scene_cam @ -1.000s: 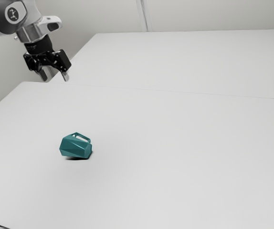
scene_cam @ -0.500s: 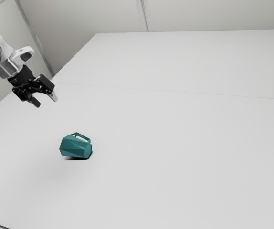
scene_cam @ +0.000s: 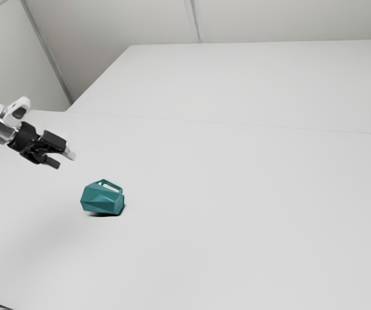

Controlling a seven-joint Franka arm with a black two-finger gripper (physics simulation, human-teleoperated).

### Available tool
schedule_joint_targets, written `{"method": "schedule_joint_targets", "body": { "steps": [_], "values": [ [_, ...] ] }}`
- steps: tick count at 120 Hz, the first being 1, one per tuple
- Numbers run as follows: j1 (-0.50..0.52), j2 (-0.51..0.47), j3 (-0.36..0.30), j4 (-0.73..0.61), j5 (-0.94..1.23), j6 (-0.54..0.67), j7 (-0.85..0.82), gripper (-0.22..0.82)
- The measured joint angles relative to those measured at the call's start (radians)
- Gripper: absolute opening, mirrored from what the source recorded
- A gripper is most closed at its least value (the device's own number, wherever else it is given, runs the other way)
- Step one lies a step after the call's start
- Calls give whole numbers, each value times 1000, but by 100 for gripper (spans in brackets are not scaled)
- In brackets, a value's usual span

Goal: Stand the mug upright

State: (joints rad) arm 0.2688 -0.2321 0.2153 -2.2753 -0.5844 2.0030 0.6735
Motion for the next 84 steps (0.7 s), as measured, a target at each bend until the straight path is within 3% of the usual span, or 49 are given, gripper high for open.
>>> {"method": "schedule_joint_targets", "body": {
  "steps": [56, 84],
  "values": [
    [74, 106, 4, -46, -192, 48, 297, 60],
    [88, 125, 6, -52, -235, 38, 325, 60]
  ]
}}
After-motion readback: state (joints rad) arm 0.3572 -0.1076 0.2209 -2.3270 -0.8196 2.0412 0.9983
